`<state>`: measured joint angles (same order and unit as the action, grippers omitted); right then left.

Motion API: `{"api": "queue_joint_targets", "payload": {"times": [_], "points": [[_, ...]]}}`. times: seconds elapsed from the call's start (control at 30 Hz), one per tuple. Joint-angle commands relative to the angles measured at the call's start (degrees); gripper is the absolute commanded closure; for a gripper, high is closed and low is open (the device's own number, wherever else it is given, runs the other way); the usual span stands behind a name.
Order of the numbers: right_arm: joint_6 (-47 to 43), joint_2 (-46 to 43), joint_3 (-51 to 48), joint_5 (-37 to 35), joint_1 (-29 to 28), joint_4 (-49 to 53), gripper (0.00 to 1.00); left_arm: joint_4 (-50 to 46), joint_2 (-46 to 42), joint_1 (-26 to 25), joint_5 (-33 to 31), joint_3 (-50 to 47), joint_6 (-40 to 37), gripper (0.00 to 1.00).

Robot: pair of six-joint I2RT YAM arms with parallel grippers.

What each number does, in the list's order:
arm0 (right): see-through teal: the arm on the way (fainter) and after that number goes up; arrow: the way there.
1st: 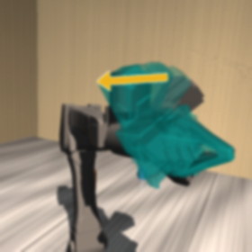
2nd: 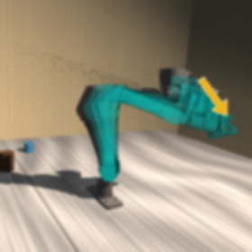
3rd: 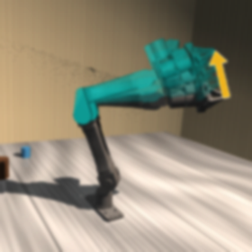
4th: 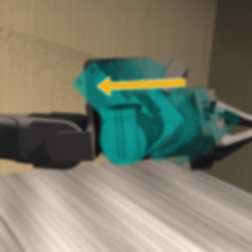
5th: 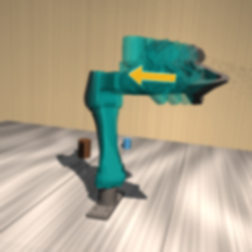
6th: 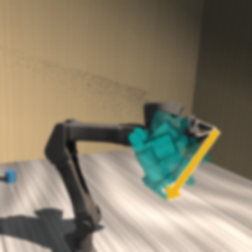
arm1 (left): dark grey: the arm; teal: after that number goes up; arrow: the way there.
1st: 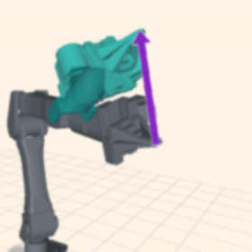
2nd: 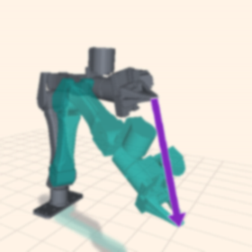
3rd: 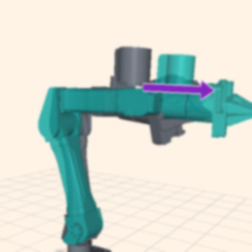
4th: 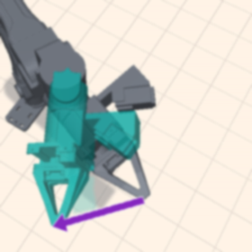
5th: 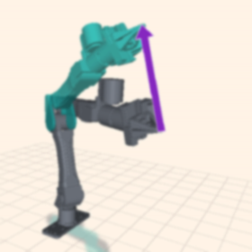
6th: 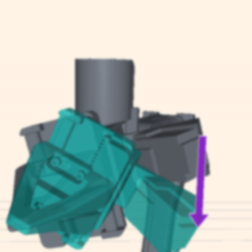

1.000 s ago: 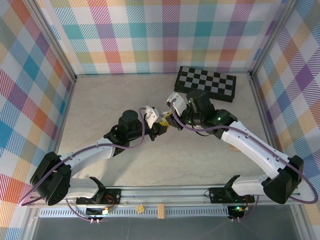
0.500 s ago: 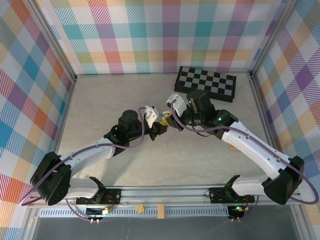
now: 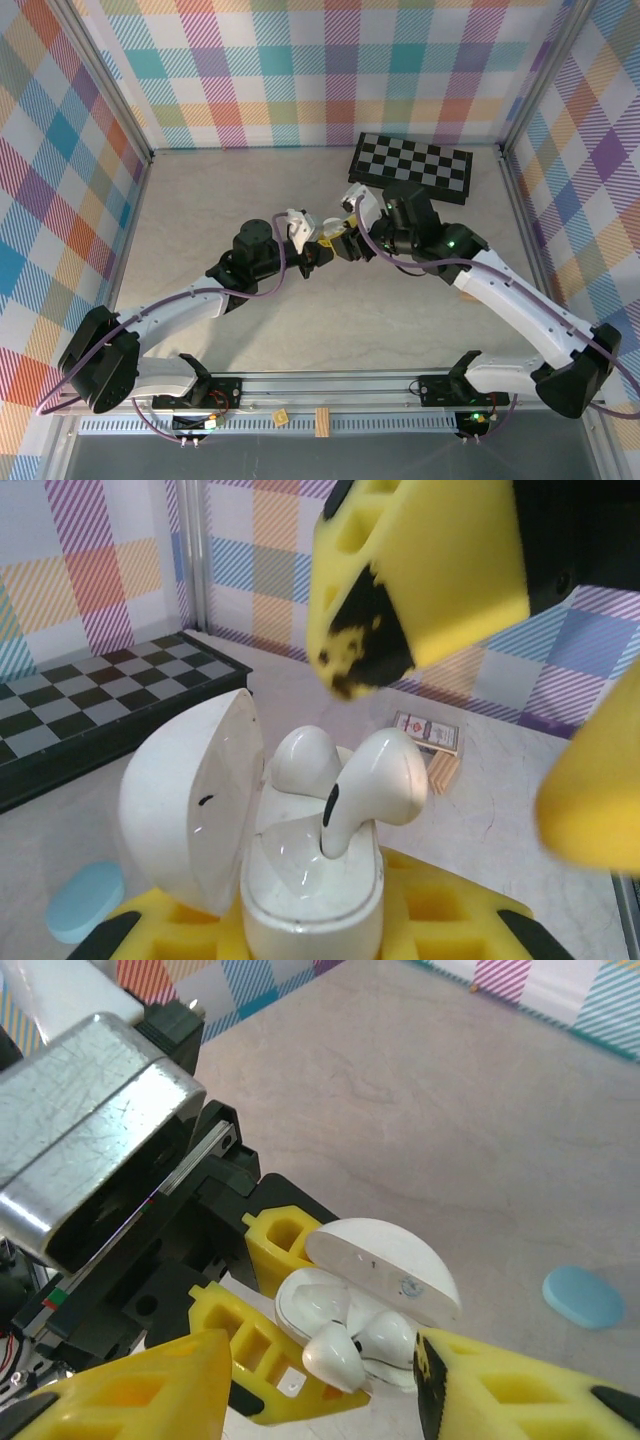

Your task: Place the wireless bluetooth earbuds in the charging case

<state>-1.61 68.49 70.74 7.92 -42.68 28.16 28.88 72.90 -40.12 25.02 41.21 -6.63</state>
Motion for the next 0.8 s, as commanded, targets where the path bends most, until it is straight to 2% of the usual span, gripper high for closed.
{"api": "queue_joint_targets", "payload": {"times": [0.0, 0.2, 0.4, 0.6, 0.77], "points": [[3.0, -3.4, -1.1, -1.5, 1.2, -2.3, 0.45, 2.9, -1.4, -0.8, 1.0, 0.2, 0.7, 0.88], [7.6, -5.1, -3.1, 0.2, 4.7, -4.0, 0.41, 2.9, -1.1, -0.8, 1.4, 0.6, 0.4, 0.88], [6.6, -2.9, -3.0, -0.2, 5.7, -2.2, 0.40, 3.3, -1.6, -0.7, 2.6, 0.6, 0.7, 0.88], [5.0, -1.2, -3.0, 4.0, 5.9, -1.6, 0.39, 3.2, -2.3, -0.7, 2.2, 0.5, 0.9, 0.88], [4.3, -0.8, -3.4, 3.4, 6.0, -1.2, 0.39, 3.3, -2.5, -0.7, 3.0, 0.8, 1.2, 0.88]]}}
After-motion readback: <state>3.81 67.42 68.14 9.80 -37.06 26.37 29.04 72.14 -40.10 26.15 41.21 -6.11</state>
